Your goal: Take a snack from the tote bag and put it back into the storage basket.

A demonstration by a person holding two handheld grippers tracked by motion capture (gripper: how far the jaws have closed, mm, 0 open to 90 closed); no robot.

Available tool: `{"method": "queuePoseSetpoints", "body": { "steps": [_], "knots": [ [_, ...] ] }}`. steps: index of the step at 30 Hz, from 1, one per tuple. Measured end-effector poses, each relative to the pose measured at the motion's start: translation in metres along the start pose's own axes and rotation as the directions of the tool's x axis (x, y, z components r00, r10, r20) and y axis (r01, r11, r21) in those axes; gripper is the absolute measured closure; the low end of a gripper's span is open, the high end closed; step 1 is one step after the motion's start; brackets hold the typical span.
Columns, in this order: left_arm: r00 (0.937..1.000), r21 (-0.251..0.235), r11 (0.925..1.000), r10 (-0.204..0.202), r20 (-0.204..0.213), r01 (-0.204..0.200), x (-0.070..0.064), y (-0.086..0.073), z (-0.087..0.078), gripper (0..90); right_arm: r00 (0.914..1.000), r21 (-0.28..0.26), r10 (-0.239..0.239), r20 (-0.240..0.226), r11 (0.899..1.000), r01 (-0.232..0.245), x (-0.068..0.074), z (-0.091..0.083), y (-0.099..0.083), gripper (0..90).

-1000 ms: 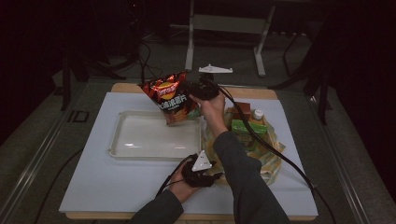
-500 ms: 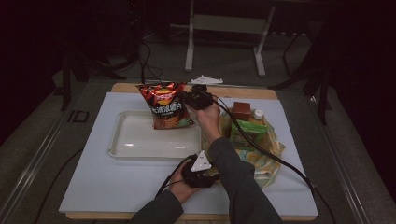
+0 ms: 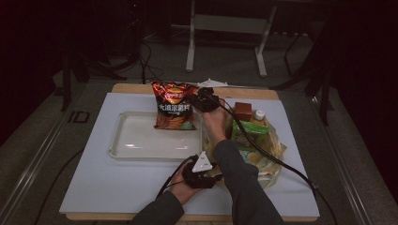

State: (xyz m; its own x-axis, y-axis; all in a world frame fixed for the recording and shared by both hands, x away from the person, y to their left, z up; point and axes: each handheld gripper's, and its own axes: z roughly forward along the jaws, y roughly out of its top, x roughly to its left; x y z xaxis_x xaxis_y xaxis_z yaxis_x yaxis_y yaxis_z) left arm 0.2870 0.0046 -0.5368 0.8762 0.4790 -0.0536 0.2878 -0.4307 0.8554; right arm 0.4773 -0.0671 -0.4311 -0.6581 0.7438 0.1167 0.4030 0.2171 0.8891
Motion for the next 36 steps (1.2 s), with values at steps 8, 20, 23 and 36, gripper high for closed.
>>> {"method": "queuePoseSetpoints", "body": {
  "steps": [8,20,23,36],
  "knots": [
    [1.0,0.0,1.0,-0.002,0.0,0.002,0.0,0.0,0.0,50.2,0.998,0.034,-0.029,0.057,0.999,0.027,-0.001,-0.001,-0.001,78.4],
    [1.0,0.002,1.0,-0.003,0.002,0.003,0.0,0.0,0.0,50.2,0.9925,0.028,-0.062,0.105,0.998,0.059,0.003,-0.012,0.005,60.4],
    [1.0,0.004,1.0,-0.002,0.001,0.002,0.0,0.0,0.0,50.2,0.9922,0.02,-0.066,0.106,0.998,0.064,0.003,-0.017,0.007,58.8],
    [1.0,0.014,0.9999,-0.003,0.004,0.003,0.001,0.001,0.001,50.2,0.9869,0.026,-0.161,-0.007,0.987,0.161,0.02,-0.041,0.011,55.6]
  ]
}}
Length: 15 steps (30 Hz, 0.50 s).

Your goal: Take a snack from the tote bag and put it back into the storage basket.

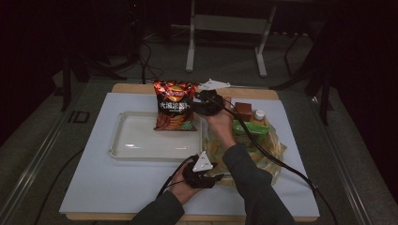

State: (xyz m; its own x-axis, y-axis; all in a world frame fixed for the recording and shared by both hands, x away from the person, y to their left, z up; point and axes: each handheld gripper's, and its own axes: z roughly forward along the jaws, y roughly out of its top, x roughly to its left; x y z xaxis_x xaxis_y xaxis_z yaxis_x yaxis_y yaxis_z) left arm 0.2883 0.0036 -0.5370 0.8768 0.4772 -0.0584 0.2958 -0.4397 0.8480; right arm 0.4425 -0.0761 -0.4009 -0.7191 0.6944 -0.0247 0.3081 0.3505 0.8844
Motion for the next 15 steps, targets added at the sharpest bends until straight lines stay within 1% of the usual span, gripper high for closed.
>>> {"method": "queuePoseSetpoints", "body": {
  "steps": [3,6,8,12,15],
  "knots": [
    [1.0,0.001,1.0,0.003,-0.001,-0.003,0.0,0.0,0.0,50.1,0.9992,0.023,-0.033,-0.021,0.999,0.034,0.003,-0.004,-0.001,54.9],
    [1.0,0.003,1.0,0.003,0.0,-0.003,0.0,0.0,0.0,50.2,0.9972,0.038,-0.05,-0.055,0.998,0.052,0.006,-0.007,-0.002,54.8],
    [1.0,0.002,1.0,0.002,0.001,-0.002,0.0,0.0,0.0,50.1,0.995,0.056,-0.069,-0.073,0.996,0.073,0.008,-0.008,-0.003,54.7],
    [1.0,0.001,1.0,0.001,0.001,-0.001,0.0,0.0,0.0,50.1,0.9923,0.087,-0.082,-0.093,0.992,0.09,0.012,-0.012,-0.004,54.7],
    [1.0,0.003,1.0,0.005,-0.002,-0.005,0.0,0.0,0.0,50.2,0.9908,0.103,-0.103,-0.088,0.988,0.112,0.015,-0.014,-0.006,54.9]
  ]
}}
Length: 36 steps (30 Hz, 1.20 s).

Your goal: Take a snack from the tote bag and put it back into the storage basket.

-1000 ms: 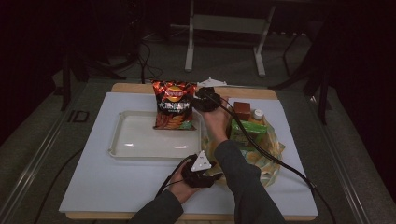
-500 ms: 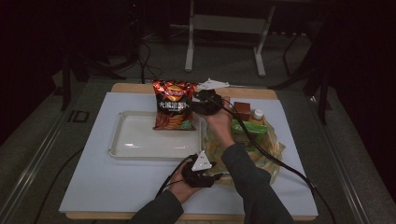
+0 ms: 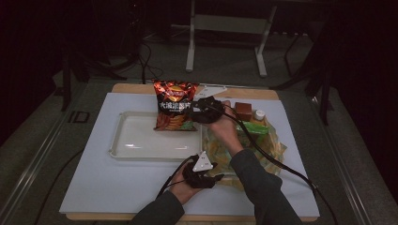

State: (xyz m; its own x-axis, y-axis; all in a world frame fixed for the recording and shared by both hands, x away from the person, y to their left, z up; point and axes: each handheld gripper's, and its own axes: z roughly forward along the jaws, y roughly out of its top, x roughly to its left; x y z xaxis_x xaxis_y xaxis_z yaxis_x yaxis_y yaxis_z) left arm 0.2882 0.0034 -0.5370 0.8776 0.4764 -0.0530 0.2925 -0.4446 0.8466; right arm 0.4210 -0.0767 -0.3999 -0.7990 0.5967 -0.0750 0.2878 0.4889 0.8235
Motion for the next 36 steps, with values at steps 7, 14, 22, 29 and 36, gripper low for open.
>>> {"method": "queuePoseSetpoints", "body": {
  "steps": [7,14,22,29,36],
  "knots": [
    [1.0,0.0,1.0,-0.001,0.002,0.001,0.0,0.0,0.0,50.2,0.9999,0.026,0.003,-0.014,1.0,-0.003,0.006,-0.005,-0.007,55.2],
    [1.0,0.002,1.0,0.002,0.002,-0.002,0.0,0.0,0.0,50.2,0.9995,0.057,-0.007,-0.032,0.998,0.009,0.011,-0.01,-0.015,55.1],
    [1.0,0.002,1.0,0.003,0.002,-0.003,0.0,0.0,0.0,50.2,0.9989,0.068,-0.004,-0.046,0.998,0.007,0.013,-0.014,-0.019,54.2],
    [1.0,0.002,1.0,0.001,0.001,-0.001,0.0,0.0,0.0,50.2,0.9985,0.081,-0.018,-0.052,0.997,0.022,0.015,-0.023,-0.027,55.5],
    [1.0,0.002,1.0,0.002,0.0,-0.002,0.0,0.0,0.0,50.1,0.9986,0.058,-0.029,-0.045,0.998,0.031,0.015,-0.039,-0.032,57.4]
  ]
}}
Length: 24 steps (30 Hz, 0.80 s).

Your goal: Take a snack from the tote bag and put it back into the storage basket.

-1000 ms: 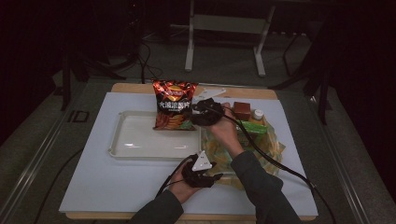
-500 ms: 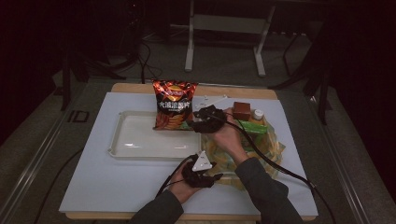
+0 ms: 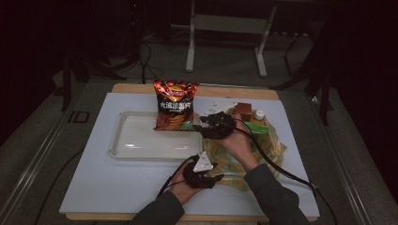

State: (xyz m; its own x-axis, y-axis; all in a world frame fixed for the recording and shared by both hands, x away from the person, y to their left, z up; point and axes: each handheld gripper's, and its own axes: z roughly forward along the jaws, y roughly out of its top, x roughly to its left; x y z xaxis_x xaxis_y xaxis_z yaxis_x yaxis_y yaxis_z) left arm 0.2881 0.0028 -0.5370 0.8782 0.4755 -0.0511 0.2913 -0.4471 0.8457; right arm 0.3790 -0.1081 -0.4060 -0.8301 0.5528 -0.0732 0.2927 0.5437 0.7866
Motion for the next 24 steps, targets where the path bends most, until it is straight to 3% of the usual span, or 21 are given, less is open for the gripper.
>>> {"method": "queuePoseSetpoints", "body": {
  "steps": [6,13,24],
  "knots": [
    [1.0,0.0,1.0,0.001,0.0,-0.001,0.0,0.0,0.0,50.2,1.0,-0.013,0.0,-0.005,1.0,0.0,0.002,-0.014,-0.009,57.8],
    [1.0,-0.001,1.0,-0.001,0.0,0.001,0.0,0.0,0.0,50.2,0.9995,0.013,-0.026,0.016,1.0,0.026,0.006,-0.027,-0.026,57.8],
    [1.0,0.001,1.0,0.0,0.0,0.0,0.0,0.0,0.0,50.2,0.9998,0.013,-0.002,0.021,1.0,0.002,0.001,-0.049,-0.051,58.3]
  ]
}}
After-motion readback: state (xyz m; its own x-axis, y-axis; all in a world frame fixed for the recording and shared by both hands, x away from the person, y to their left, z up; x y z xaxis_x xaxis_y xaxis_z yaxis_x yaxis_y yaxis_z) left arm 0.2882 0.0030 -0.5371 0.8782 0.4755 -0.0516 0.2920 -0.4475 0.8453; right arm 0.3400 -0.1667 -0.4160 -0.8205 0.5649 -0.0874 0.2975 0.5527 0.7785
